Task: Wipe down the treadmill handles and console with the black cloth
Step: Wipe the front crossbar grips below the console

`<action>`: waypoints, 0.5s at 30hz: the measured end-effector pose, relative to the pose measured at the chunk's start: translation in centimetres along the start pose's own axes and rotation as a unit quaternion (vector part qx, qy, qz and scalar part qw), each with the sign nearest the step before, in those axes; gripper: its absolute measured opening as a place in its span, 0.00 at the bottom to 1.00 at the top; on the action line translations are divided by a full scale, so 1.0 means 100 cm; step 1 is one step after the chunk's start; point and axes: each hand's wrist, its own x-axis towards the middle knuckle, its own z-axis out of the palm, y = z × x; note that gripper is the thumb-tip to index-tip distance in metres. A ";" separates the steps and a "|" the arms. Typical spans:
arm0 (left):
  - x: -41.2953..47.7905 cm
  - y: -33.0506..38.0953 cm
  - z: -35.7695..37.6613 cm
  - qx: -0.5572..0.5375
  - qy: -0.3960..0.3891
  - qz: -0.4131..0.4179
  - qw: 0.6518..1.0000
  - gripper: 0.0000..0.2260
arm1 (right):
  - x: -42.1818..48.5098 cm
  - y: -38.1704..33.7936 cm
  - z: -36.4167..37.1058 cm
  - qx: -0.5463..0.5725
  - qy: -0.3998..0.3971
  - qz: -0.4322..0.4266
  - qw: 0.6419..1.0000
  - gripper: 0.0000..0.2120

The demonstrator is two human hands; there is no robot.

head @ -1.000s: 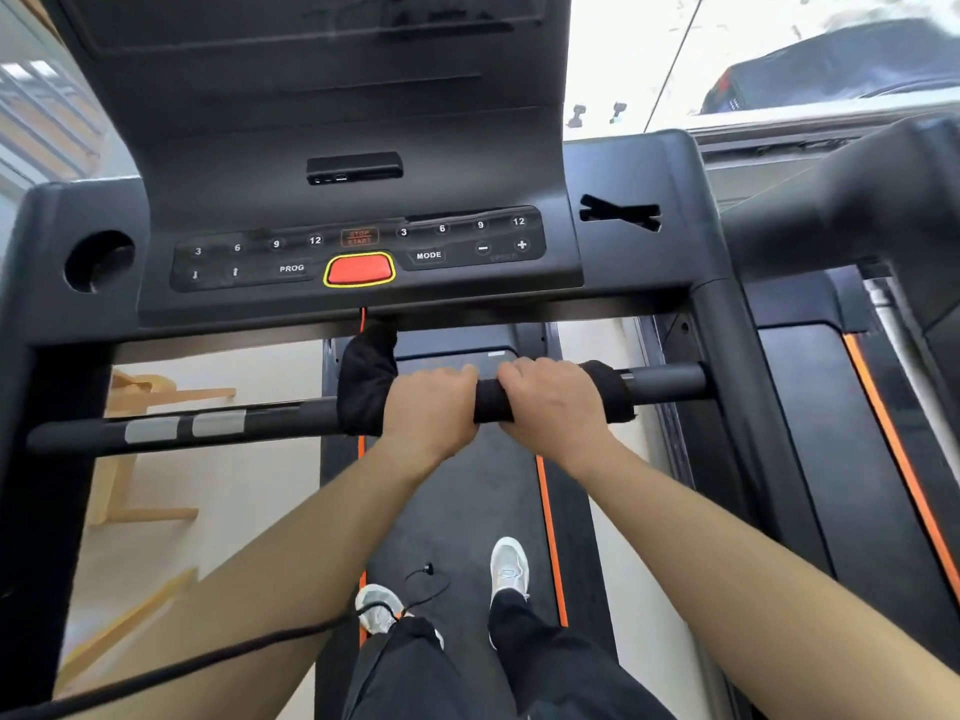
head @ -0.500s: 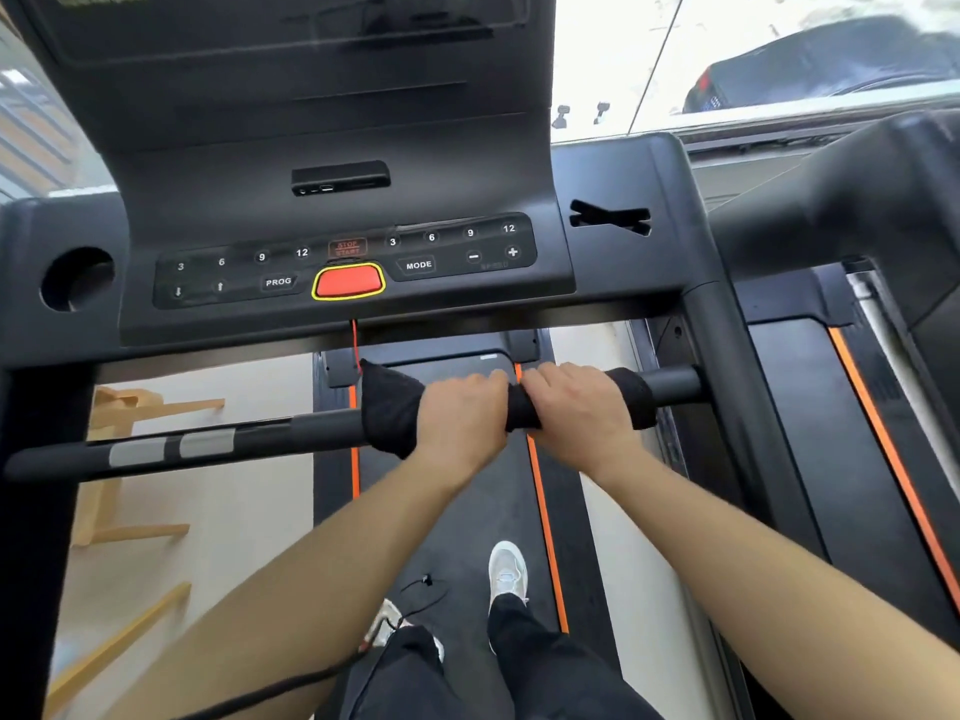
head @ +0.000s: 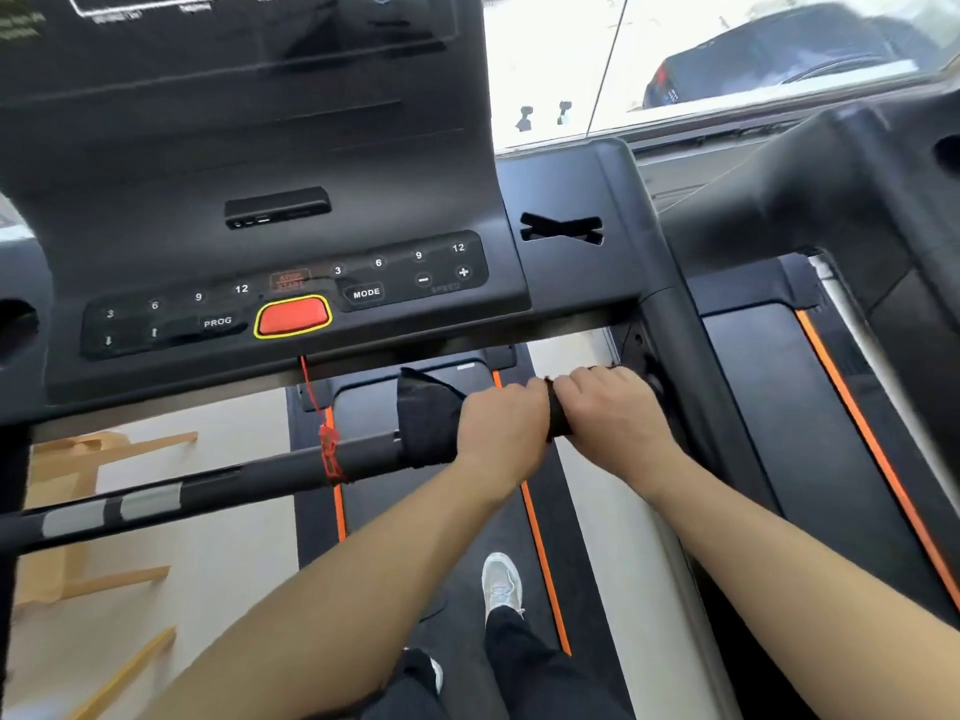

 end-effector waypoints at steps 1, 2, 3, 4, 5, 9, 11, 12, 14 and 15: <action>0.006 0.002 -0.003 -0.010 -0.021 0.000 1.000 0.08 | 0.000 0.002 0.001 0.003 0.006 -0.005 1.000 0.14; 0.014 0.002 -0.006 -0.030 -0.065 -0.002 0.997 0.07 | 0.006 0.006 -0.004 0.023 -0.035 -0.009 0.999 0.12; 0.024 0.000 -0.012 -0.064 -0.125 -0.004 0.990 0.08 | 0.016 0.011 -0.014 0.049 -0.122 -0.010 0.991 0.10; 0.035 -0.003 -0.017 -0.108 -0.197 0.000 0.974 0.10 | 0.027 0.018 -0.026 0.090 -0.235 -0.005 0.968 0.10; 0.045 -0.006 -0.022 -0.153 -0.274 0.004 0.950 0.13 | 0.041 0.028 -0.032 0.147 -0.346 0.000 0.927 0.11; 0.071 -0.012 -0.027 -0.244 -0.451 -0.012 0.858 0.18 | 0.073 0.049 -0.041 0.256 -0.549 0.022 0.795 0.13; 0.069 -0.009 -0.024 -0.221 -0.408 0.010 0.886 0.15 | 0.060 0.044 -0.039 0.217 -0.486 0.009 0.847 0.13; 0.063 -0.005 -0.021 -0.196 -0.359 0.023 0.912 0.13 | 0.049 0.040 -0.036 0.172 -0.413 0.003 0.894 0.12; 0.044 0.004 -0.010 -0.108 -0.203 0.027 0.973 0.10 | 0.023 0.031 -0.020 0.089 -0.187 -0.016 0.978 0.11; 0.033 0.007 -0.001 -0.049 -0.087 0.025 0.995 0.09 | 0.012 0.026 -0.010 0.067 -0.077 -0.022 0.995 0.10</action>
